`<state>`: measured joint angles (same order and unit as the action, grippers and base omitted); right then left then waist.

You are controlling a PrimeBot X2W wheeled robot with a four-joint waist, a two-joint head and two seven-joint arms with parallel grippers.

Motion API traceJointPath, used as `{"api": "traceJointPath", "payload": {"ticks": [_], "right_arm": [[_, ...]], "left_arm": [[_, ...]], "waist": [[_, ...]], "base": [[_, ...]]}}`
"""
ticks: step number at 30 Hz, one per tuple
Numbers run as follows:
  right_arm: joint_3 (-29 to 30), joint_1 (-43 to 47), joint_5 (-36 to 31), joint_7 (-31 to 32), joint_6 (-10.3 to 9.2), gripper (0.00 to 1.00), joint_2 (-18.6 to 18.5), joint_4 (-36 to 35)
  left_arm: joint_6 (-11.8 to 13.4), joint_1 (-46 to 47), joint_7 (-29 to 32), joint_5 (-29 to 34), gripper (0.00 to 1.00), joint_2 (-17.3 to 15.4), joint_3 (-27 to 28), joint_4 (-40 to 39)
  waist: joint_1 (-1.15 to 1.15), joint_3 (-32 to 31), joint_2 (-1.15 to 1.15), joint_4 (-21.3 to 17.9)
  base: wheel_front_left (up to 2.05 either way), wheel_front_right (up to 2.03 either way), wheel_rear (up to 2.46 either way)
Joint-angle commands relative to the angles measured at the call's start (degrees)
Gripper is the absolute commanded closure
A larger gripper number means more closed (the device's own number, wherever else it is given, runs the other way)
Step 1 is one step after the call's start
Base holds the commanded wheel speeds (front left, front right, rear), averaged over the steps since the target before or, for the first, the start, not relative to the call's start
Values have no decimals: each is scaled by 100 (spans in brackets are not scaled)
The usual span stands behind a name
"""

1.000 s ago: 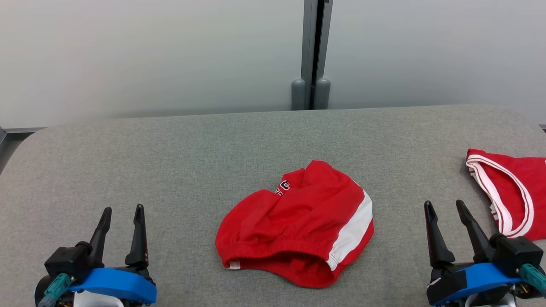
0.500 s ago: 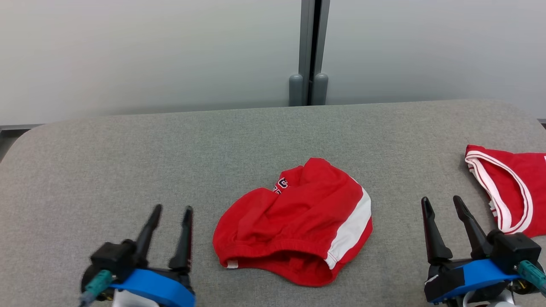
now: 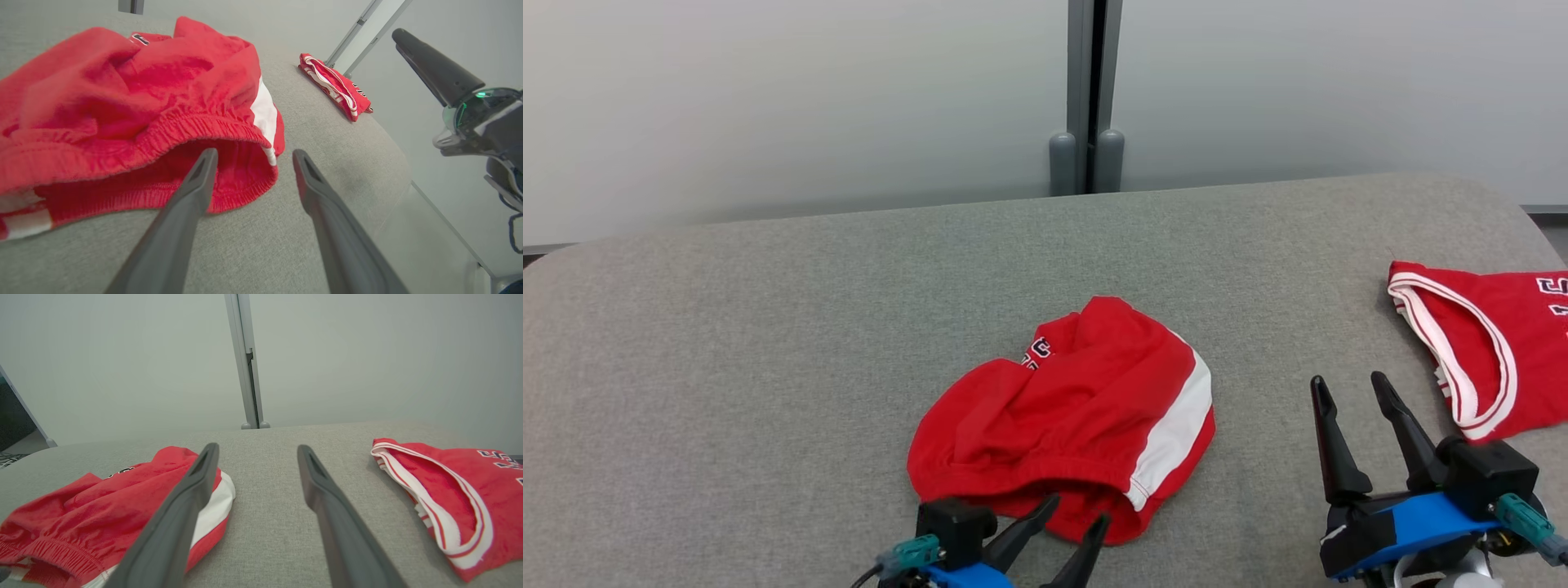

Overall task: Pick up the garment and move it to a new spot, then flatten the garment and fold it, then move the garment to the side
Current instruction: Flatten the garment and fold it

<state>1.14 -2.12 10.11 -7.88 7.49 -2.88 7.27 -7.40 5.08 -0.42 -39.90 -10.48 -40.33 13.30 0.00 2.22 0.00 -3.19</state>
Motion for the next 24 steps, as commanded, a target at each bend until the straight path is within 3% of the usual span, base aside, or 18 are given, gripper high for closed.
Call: {"api": "traceJointPath", "payload": {"ticks": [1, 7, 17, 18, 19, 24], "right_arm": [[-31, -86, 31, -27, 0, 0, -2, 17], [-167, -213, 83, -71, 0, 0, -3, 59], [-170, -338, 135, -188, 0, 0, -3, 167], [-157, -338, 142, -200, 0, 0, -3, 177], [-155, -344, 146, -210, 0, 0, -3, 185], [-110, -383, 159, -237, 0, 0, -3, 210]], "left_arm": [[-6, 170, 69, -70, 0, -50, -105, 42], [-8, 564, 80, -675, 0, 153, -354, 538], [-8, 1142, -266, -1344, 0, 351, -181, 1216], [-8, 1190, -341, -1387, 65, 345, -175, 1211], [-8, 1236, -412, -1429, 100, 329, -162, 1191], [-8, 1590, -706, -1810, 100, 181, 28, 937]], "waist": [[0, 24, 0, -44], [0, 171, 0, -316], [0, 384, 0, -747], [0, 388, 0, -760], [0, 389, 0, -771], [0, 396, 0, -769]], "base": [[0, 0, 0], [0, 0, 0], [0, 0, 0], [0, 0, 0], [0, 0, 0], [0, 0, 0]]}}
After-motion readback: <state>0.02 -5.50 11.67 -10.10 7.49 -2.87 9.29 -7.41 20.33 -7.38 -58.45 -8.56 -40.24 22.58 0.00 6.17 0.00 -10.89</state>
